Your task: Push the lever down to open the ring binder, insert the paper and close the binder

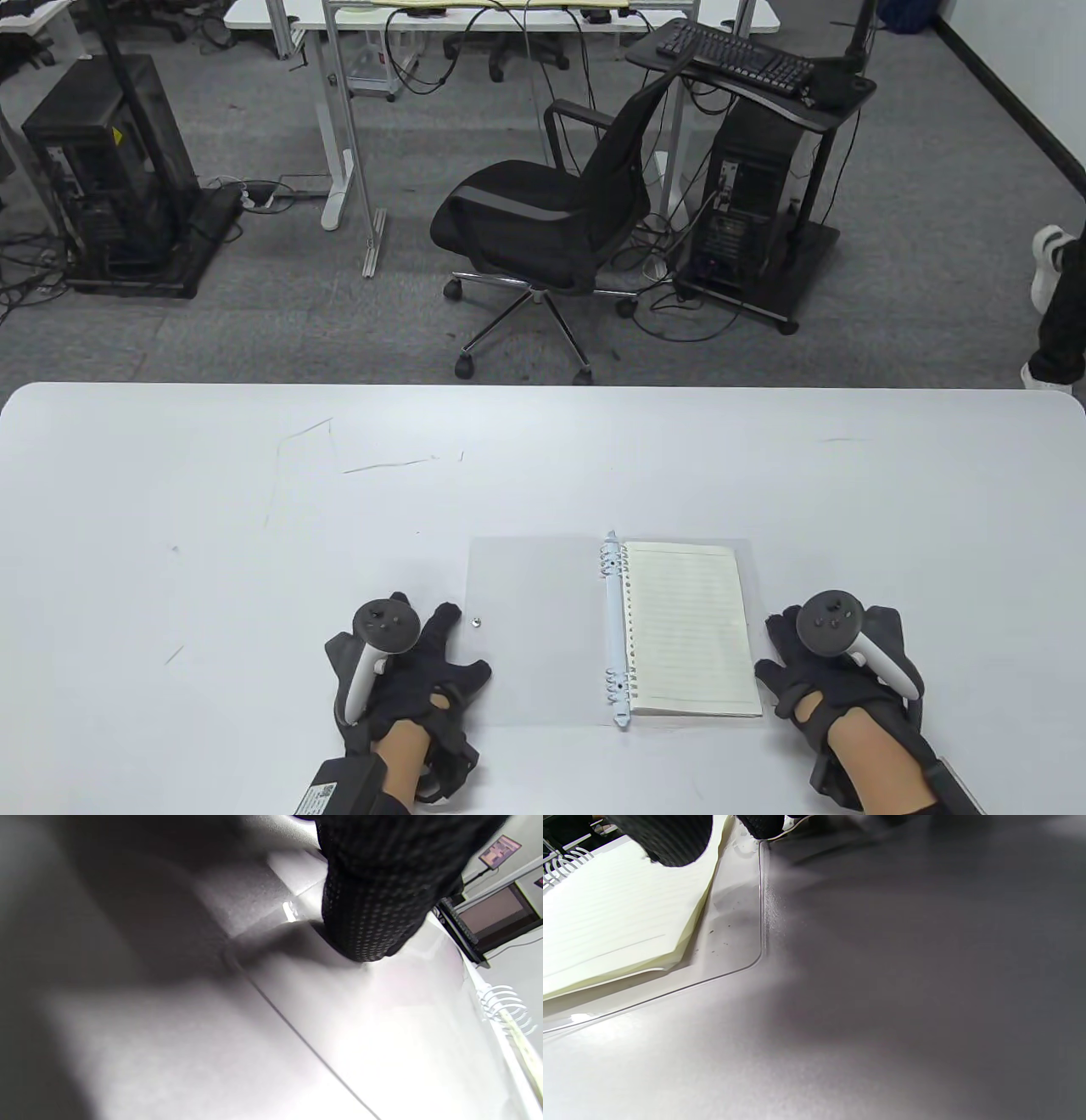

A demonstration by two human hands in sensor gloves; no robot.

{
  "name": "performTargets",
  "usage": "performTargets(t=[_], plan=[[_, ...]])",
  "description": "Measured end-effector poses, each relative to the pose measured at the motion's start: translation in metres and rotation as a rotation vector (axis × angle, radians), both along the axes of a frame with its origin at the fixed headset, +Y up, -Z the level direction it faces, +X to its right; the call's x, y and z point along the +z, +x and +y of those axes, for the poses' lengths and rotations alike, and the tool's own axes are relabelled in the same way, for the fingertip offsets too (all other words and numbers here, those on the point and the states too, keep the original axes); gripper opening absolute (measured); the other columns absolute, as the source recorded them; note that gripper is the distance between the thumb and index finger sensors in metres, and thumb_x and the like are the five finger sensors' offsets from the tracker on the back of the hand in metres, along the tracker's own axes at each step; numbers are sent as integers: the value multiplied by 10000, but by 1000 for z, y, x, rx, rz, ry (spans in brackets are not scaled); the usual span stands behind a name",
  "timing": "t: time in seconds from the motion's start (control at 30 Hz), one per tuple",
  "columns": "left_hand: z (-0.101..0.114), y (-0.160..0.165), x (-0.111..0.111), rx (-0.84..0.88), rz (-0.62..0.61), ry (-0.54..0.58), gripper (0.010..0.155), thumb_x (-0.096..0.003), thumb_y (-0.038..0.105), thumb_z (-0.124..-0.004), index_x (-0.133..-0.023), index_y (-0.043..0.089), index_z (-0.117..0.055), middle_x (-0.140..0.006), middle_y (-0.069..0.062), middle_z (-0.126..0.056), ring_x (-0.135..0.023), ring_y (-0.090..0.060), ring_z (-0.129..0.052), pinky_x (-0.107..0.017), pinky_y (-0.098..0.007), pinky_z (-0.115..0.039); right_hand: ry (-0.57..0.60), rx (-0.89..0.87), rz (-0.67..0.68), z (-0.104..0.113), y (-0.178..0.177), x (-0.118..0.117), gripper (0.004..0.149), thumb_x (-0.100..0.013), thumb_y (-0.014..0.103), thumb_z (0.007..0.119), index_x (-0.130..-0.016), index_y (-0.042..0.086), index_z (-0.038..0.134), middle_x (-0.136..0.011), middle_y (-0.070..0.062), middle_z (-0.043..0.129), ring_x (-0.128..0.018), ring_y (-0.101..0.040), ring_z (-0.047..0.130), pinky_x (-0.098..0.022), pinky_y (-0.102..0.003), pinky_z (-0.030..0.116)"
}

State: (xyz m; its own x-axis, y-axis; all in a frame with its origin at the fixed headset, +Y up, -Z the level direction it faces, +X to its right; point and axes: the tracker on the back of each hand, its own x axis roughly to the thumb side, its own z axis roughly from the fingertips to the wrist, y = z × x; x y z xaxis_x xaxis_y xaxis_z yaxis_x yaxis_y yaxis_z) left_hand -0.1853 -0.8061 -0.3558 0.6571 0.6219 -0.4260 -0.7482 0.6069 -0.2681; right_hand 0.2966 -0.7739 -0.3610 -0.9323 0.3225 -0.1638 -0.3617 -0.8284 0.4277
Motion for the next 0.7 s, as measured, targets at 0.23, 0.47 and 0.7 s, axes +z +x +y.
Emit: performTargets(t=[0.23,0.47,0.7], plan=[[6,0,1,-74,25,9,480,-426,521,-966,-835,408,-742,-1182,106,-76,-980,-315,176,-653,-555,1,-3,-9,-6,0,0,0,688,-529,479,659,-1116,241,389,-1203,-9,224,-1042,-456,185,-681,-690,319],[77,13,-1,109,41,145,396,-454,545,-894,-795,363,-809,-1206,23,-503,-1130,-451,-404,-762,-620,-433,2,-44,-23,1,2,0,653,-533,445,648,-1112,250,416,-1203,5,249,-1044,-448,188,-681,-687,315],[134,99,-15,230,-140,227,383,-470,549,-879,-789,351,-808,-1131,22,-658,-681,-209,-1019,-507,-403,-838,-24,-96,-14,2,3,1,637,-535,436,642,-1112,246,450,-1204,0,276,-1042,-456,188,-680,-687,315]])
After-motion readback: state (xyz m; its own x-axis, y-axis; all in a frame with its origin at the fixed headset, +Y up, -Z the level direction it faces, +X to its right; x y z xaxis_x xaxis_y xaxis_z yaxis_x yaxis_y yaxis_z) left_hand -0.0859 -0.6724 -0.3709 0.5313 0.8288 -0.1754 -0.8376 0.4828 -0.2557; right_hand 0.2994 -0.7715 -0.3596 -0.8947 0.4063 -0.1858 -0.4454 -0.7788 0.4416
